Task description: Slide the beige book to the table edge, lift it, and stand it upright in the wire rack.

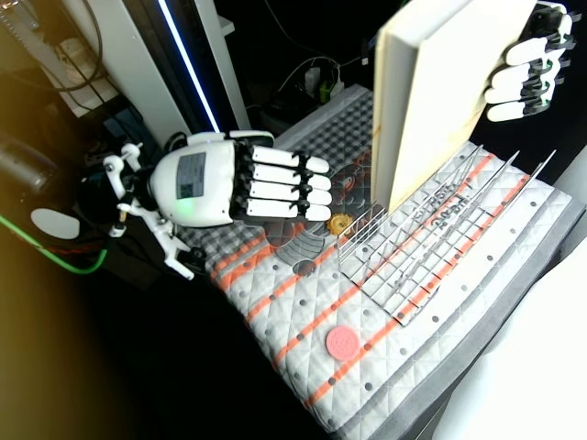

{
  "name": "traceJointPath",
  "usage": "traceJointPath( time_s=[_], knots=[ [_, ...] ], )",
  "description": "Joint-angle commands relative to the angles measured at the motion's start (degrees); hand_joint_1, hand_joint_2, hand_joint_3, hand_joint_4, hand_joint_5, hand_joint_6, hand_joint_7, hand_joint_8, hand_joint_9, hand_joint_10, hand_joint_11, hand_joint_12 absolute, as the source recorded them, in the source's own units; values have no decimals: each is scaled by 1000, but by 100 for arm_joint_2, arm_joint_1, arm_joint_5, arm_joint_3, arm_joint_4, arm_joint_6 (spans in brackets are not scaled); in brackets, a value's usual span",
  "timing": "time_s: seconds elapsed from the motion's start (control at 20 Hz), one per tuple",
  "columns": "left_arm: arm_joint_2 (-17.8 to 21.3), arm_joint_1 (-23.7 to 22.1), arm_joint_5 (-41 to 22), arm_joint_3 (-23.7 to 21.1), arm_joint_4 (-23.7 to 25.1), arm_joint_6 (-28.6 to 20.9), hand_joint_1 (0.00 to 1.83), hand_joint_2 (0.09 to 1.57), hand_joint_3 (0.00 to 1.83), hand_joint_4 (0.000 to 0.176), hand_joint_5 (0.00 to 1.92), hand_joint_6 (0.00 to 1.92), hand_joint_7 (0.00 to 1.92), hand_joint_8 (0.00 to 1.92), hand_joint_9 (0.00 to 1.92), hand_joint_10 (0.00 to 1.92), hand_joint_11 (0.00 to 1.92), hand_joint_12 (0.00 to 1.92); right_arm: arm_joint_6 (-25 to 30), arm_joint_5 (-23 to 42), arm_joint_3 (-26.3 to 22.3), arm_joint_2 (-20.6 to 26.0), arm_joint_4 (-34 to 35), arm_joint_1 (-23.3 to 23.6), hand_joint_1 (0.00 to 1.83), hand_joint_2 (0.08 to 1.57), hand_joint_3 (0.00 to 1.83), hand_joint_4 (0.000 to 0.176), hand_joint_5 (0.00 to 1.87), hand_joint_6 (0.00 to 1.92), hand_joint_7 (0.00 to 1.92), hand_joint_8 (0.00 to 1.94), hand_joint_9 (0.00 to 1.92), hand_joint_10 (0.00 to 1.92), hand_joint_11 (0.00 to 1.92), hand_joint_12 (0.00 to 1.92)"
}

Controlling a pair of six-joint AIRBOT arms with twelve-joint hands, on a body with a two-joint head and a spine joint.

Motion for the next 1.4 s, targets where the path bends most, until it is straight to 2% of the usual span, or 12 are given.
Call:
traceJointPath(
  time_s=[0.0,0.35,0.4,0.5,0.6,0.8,0.85,0.9,1.0,1.05,1.15,1.35],
  knots=[
    [91,-103,-803,-2,-26,-34,1398,1050,0,0,1054,768,1192,597,1024,1107,801,1208,1,707,23,-10,145,42,0,1377,0,0,527,4,542,4,483,6,484,9],
    [238,-335,-716,-25,55,163,1399,1054,0,0,980,875,1188,569,1079,1055,902,1185,1,713,24,-31,143,32,0,1381,0,0,513,5,514,5,454,8,470,9],
    [243,-339,-708,-26,66,181,1484,1054,0,0,977,821,1193,528,1130,936,812,1424,1,713,27,-40,143,32,0,1388,2,0,517,6,514,5,456,8,489,16],
    [242,-324,-680,-28,66,200,1503,1064,3,0,966,857,1159,629,1101,964,745,1471,2,713,31,-48,144,32,0,1392,3,0,511,3,509,2,442,1,478,10],
    [234,-267,-687,-43,66,200,1401,1063,1,0,1012,756,1137,697,1039,1147,863,1328,2,713,31,-49,144,32,0,1403,7,0,510,2,491,0,421,1,465,3],
    [220,-123,-708,-85,66,199,1395,1069,2,0,964,879,1133,690,1034,1120,926,1143,3,713,31,-63,144,21,0,1408,5,0,512,3,498,4,452,10,465,5],
    [220,-95,-706,-92,66,199,1481,1066,3,0,954,888,1124,668,1077,968,825,1411,4,713,31,-65,144,20,0,1406,4,0,508,1,498,4,458,11,468,5],
    [221,-59,-719,-101,66,199,1498,1070,0,0,943,921,1106,694,1078,919,809,1467,5,713,31,-67,144,17,0,1404,2,0,512,3,504,6,468,14,477,9],
    [216,9,-775,-120,63,197,1488,1145,0,0,764,1185,898,984,920,1078,704,1597,10,713,31,-69,144,6,0,1400,0,0,518,4,517,10,481,16,485,11],
    [216,38,-798,-135,63,197,1488,1151,1,0,759,1188,881,1027,905,1105,694,1604,13,713,31,-71,145,0,0,1399,0,0,529,7,535,14,494,18,496,14],
    [215,120,-852,-175,35,197,1500,1079,0,0,933,924,1049,806,1057,919,828,1512,18,716,30,-78,149,-9,0,1394,0,0,531,7,541,13,489,12,486,9],
    [140,371,-896,-200,-187,174,1496,1083,0,0,948,844,1040,791,1045,966,823,1552,19,771,31,-84,188,-32,0,1384,0,0,532,3,538,5,486,4,473,0]
  ],
)
